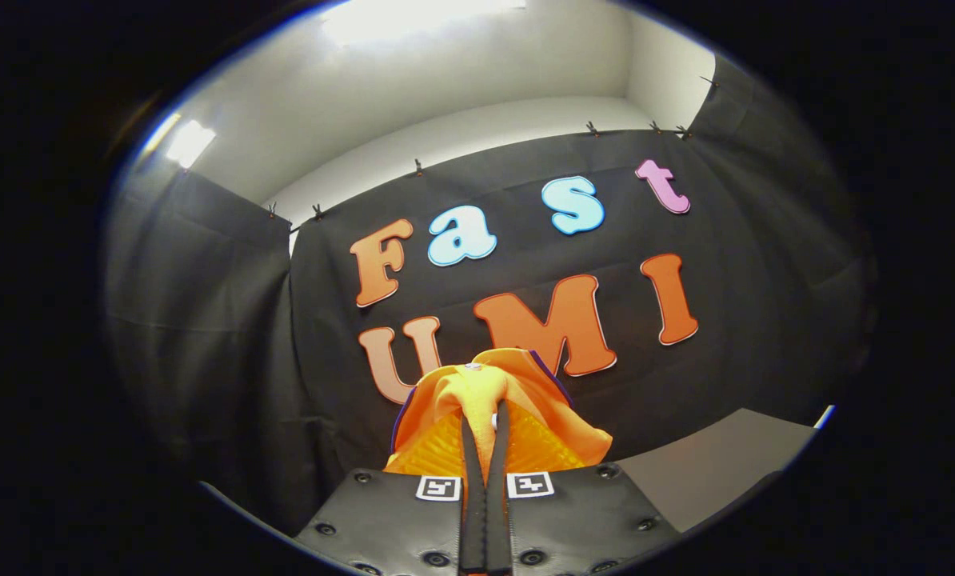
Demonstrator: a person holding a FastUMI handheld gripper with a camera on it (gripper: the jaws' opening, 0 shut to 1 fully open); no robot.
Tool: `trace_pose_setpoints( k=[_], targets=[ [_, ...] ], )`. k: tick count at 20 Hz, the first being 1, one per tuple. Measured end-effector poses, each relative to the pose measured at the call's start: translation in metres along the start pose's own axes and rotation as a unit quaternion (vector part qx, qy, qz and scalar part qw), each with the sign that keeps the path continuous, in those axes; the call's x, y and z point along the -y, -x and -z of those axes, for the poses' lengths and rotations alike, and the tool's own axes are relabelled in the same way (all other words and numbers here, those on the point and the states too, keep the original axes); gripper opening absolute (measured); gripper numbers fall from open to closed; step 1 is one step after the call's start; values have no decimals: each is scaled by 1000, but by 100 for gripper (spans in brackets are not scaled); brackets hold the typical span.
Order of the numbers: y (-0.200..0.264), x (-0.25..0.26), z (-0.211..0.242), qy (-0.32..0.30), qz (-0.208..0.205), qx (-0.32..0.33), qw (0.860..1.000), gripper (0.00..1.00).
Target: Put the clothes into the washing machine and then close the washing machine lid.
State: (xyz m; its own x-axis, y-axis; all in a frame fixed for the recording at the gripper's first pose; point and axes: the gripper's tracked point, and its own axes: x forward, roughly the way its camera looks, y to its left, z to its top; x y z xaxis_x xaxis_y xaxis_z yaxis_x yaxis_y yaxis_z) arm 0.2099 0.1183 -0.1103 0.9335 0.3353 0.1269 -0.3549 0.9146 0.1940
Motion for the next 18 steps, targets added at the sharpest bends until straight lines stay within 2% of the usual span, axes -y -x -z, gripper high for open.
trace_pose_setpoints(
  k=[4, 8, 14, 18],
  targets=[
    [-8, -19, 7, 20, -29, -6, 999, 8],
    [-9, -43, 24, 5, -53, -25, 998, 8],
    [-18, -48, 54, 4, -43, -48, 998, 7],
    [-12, -46, 82, 13, -31, -89, 995, 8]
  ],
)
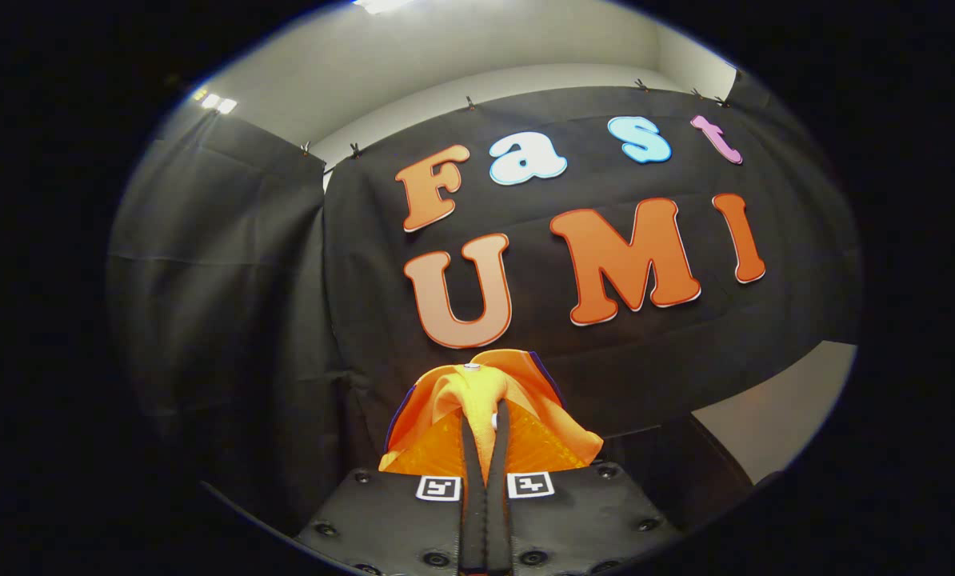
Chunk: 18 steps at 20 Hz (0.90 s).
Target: Put the clothes into the washing machine and then close the washing machine lid.
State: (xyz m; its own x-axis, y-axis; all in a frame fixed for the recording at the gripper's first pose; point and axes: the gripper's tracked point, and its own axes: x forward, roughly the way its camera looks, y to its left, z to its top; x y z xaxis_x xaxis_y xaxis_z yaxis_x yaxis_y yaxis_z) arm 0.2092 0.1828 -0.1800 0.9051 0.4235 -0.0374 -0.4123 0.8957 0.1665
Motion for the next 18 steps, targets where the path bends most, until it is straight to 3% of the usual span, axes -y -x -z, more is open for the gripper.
trace_pose_setpoints(
  k=[11, 18],
  targets=[
    [9, 13, 64, -4, 42, -102, 994, 8],
    [32, 21, 107, 1, 55, -194, 980, 8]
  ],
)
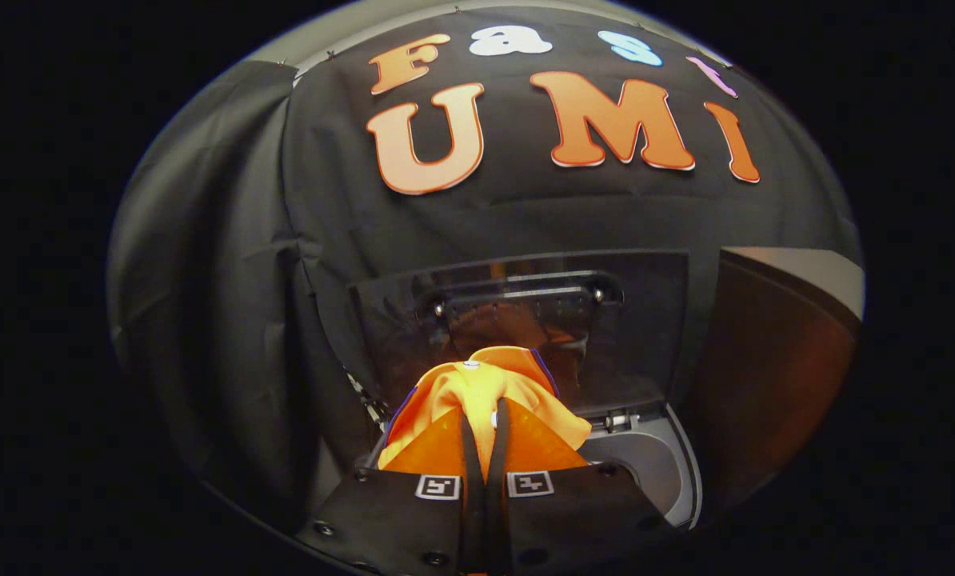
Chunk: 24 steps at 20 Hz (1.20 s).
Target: Put the clothes into the washing machine and then close the washing machine lid.
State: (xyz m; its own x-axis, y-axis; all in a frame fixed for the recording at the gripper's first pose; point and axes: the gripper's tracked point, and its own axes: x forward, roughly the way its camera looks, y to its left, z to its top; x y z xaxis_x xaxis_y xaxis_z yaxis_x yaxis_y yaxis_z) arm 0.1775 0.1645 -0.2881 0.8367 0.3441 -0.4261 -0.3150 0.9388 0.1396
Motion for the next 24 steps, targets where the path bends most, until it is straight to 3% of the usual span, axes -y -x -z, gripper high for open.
trace_pose_setpoints(
  k=[8, 15, 24],
  targets=[
    [-4, 5, 33, -27, 11, -64, 998, 8],
    [-14, 25, 95, -61, 37, -151, 986, 8],
    [-11, 37, 115, -65, 56, -184, 979, 8]
  ],
)
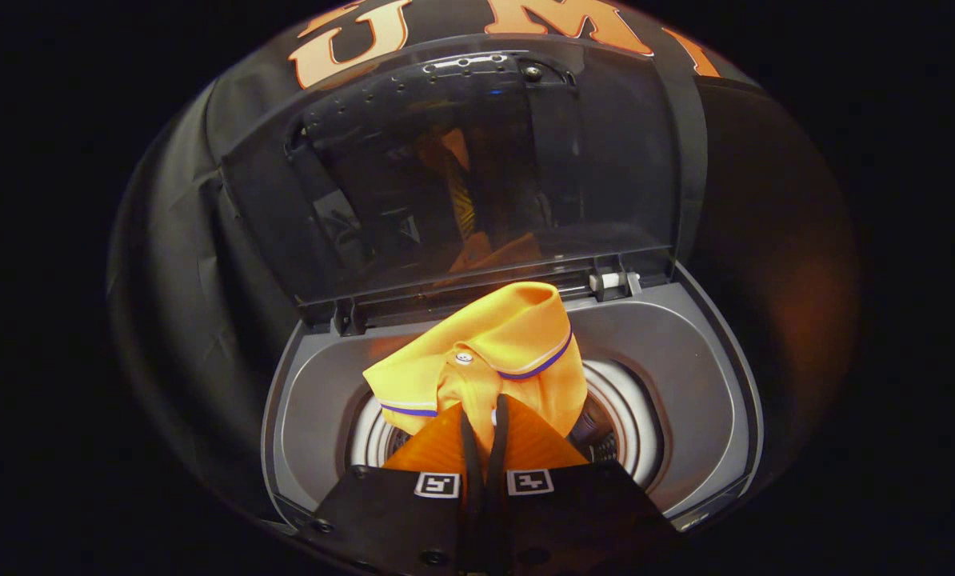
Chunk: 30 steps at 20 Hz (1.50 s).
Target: Put the clothes into the washing machine and then close the washing machine lid.
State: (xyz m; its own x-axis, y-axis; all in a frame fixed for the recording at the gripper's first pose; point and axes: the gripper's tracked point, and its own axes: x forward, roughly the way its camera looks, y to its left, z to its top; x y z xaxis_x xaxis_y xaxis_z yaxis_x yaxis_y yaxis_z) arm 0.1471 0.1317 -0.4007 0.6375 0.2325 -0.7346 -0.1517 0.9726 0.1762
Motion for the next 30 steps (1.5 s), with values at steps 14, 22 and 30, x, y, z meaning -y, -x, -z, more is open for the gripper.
trace_pose_setpoints(
  k=[14, 22, 30],
  targets=[
    [3, -4, 11, 6, 18, -38, 999, 89],
    [14, -7, 14, 9, 13, -38, 999, 99],
    [37, -13, -9, 21, 8, 3, 1000, 99]
  ],
)
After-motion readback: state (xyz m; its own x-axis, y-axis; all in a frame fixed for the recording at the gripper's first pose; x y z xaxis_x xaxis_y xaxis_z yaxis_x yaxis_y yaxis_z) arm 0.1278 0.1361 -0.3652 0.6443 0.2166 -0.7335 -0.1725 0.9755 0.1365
